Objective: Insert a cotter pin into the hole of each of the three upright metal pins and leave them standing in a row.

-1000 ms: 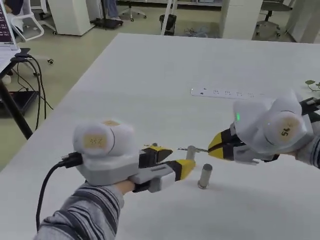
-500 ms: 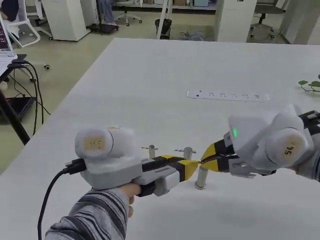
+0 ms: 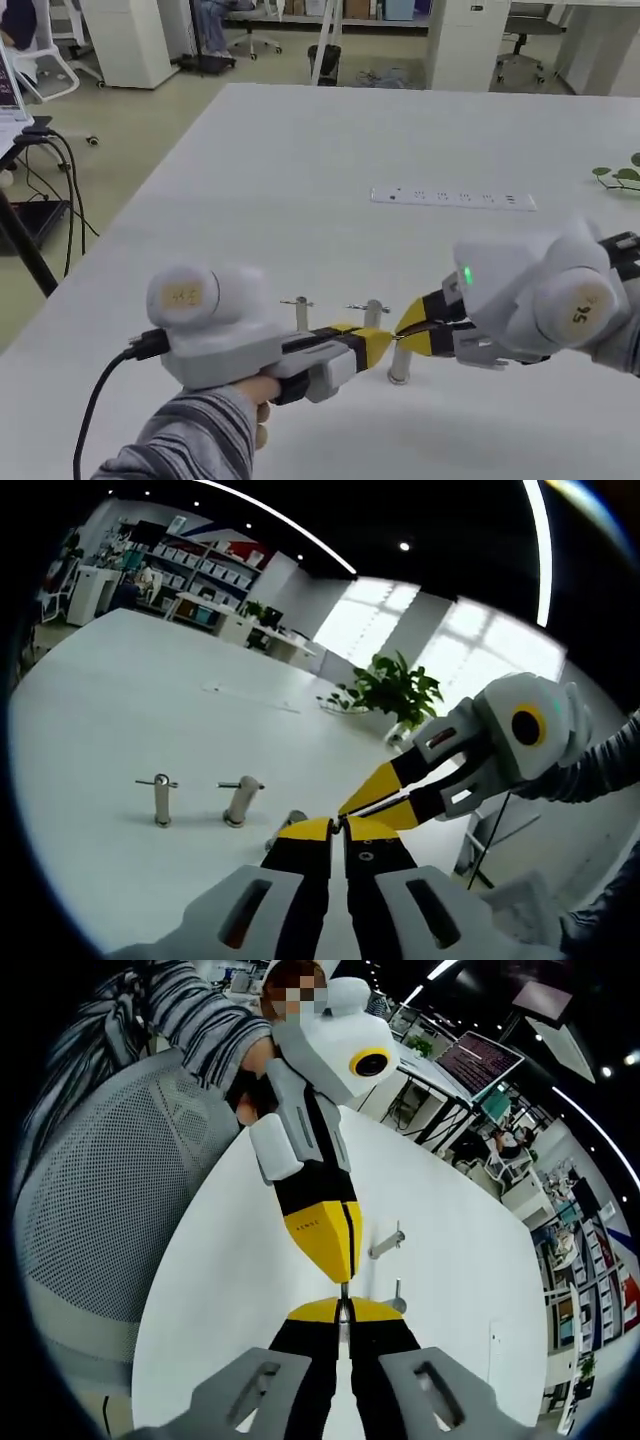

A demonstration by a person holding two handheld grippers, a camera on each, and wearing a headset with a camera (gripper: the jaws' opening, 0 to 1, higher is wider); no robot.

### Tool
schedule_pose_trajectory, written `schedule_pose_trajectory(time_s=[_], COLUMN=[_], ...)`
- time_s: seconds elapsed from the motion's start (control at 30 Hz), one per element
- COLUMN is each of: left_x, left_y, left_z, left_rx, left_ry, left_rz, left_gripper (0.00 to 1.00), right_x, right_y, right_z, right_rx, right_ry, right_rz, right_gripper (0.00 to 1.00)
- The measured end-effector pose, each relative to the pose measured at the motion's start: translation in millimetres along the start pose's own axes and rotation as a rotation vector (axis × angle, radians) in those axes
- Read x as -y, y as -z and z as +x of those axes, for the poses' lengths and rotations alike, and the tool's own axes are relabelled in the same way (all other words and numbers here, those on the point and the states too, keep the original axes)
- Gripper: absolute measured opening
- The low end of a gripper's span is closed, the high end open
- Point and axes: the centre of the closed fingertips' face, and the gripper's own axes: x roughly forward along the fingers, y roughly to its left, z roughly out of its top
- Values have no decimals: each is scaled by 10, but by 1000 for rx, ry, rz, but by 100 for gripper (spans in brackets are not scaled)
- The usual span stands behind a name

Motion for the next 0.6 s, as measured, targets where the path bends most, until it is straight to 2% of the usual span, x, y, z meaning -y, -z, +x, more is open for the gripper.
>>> schedule_pose_trajectory(time_s=[0.1,0.37,0.43,0.6], left_x=[25,77,104,199], left_y=[13,-1,-16,-26], left_z=[-7,-35,-48,-81], left_rx=[-9,-7,-1,1], left_ry=[10,43,61,117], left_rz=[4,120,149,231], left_gripper=[0,0,0,0], right_x=[-10,-3,2,-41], right_y=[-3,4,23,50], right_z=[2,-29,-42,-67], right_rx=[-2,22,24,47], right_ry=[-2,-6,-3,-34], right_rz=[0,84,94,156], right_gripper=[0,0,0,0])
